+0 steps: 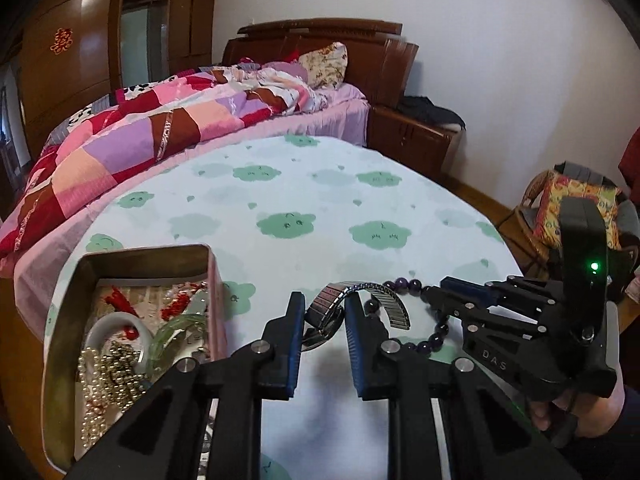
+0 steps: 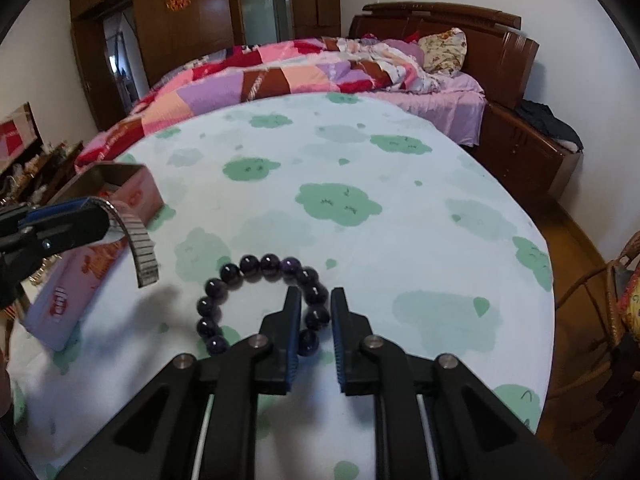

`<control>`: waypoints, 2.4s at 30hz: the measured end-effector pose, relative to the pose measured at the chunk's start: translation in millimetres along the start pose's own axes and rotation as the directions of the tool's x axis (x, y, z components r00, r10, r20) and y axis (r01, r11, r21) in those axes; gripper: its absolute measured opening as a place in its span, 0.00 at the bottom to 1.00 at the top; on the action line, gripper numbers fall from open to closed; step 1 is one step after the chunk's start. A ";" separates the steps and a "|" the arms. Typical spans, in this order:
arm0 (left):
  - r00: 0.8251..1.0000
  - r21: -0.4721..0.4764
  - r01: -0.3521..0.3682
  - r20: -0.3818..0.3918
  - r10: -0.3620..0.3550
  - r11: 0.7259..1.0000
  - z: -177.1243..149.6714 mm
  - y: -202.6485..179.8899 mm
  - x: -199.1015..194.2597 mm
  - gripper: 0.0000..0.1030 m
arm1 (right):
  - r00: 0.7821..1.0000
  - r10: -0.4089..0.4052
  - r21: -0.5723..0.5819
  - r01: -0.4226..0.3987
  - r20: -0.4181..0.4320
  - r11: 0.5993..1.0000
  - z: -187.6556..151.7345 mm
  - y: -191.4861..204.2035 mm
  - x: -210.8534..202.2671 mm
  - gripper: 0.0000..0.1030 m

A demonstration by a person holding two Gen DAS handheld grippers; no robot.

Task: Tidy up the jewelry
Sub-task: 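Grasp the silver watch with the left tool while the right tool grasps the black bead bracelet, then carry the watch and black bead bracelet over the tin box with both tools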

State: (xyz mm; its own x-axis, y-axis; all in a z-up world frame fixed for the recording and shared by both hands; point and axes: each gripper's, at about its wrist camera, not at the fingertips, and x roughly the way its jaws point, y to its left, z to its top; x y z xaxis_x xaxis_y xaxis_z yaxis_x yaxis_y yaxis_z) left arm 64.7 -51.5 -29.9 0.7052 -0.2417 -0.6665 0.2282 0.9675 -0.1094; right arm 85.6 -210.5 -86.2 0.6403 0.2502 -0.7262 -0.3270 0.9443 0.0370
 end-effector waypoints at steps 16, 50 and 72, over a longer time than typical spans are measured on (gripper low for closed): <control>1.000 -0.069 0.013 0.023 -0.012 0.998 -2.1 22.8 -11.7 0.19 | 0.991 0.055 -0.214 -0.081 -0.121 0.974 -4.7 65.8 20.9 0.38; 0.988 -0.123 0.026 0.154 -0.006 0.992 12.4 56.5 -82.2 0.19 | 0.972 0.217 -0.130 -0.205 0.092 0.970 51.3 77.2 -63.4 0.15; 0.988 -0.205 -0.043 0.138 0.072 0.978 0.9 102.9 -84.1 0.19 | 0.955 0.275 -0.254 -0.241 0.111 0.937 85.0 145.6 -59.0 0.15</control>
State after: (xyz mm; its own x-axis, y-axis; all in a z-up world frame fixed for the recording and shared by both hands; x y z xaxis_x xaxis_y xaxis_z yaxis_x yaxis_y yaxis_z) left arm 29.5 68.4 15.6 0.8057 -0.1795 -0.5645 0.0554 0.9717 -0.2298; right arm 59.3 -69.6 20.4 0.5987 0.5227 -0.6069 -0.6368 0.7702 0.0353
